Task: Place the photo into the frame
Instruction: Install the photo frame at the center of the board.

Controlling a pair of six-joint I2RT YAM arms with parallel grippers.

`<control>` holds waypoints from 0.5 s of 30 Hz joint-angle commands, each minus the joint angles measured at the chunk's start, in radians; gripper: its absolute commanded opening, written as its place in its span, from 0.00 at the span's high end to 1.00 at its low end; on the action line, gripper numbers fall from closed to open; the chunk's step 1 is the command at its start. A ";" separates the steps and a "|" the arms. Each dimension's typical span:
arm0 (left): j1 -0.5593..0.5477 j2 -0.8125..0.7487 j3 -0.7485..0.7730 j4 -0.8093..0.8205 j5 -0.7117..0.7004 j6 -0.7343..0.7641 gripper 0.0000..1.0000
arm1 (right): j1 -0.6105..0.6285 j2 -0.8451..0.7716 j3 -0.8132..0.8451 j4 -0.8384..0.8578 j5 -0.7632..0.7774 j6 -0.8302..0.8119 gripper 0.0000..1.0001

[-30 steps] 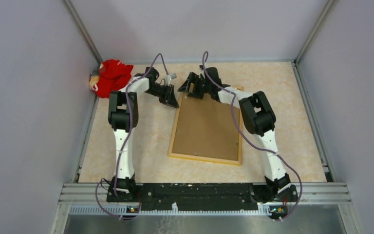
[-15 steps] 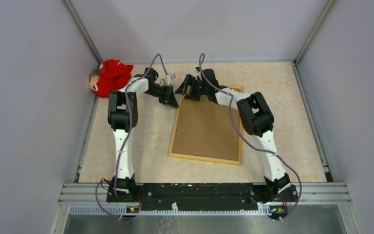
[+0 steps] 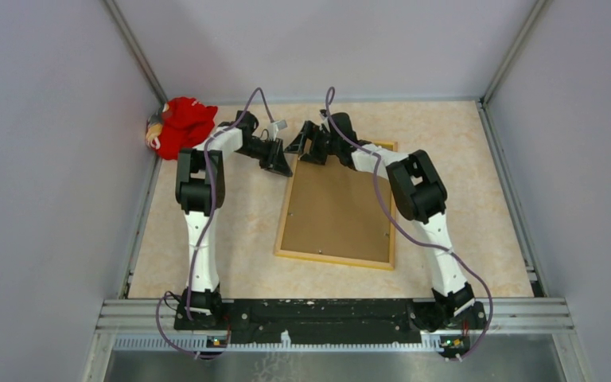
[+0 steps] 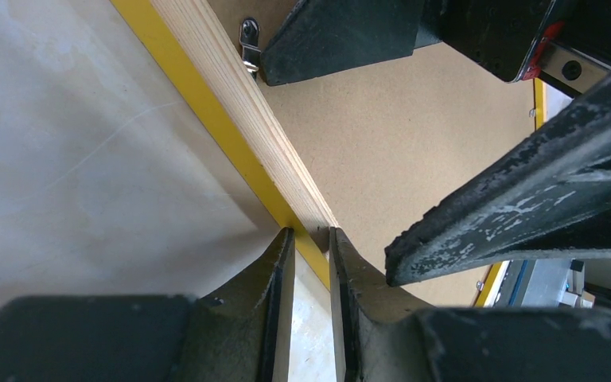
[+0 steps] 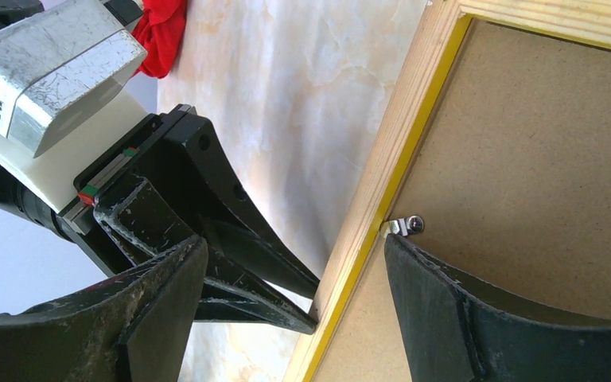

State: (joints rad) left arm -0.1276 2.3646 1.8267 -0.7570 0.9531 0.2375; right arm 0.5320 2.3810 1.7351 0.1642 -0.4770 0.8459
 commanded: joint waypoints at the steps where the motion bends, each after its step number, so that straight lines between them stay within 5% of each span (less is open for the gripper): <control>1: -0.014 -0.019 -0.032 -0.014 -0.050 0.026 0.74 | 0.011 0.052 0.027 -0.017 0.023 0.006 0.18; 15: -0.014 -0.030 -0.046 -0.013 -0.054 0.034 0.73 | 0.010 0.059 0.042 -0.018 0.047 0.011 0.18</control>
State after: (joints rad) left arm -0.1268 2.3585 1.8164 -0.7494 0.9531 0.2379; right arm 0.5331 2.4001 1.7504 0.1936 -0.4728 0.8692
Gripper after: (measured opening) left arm 0.271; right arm 0.824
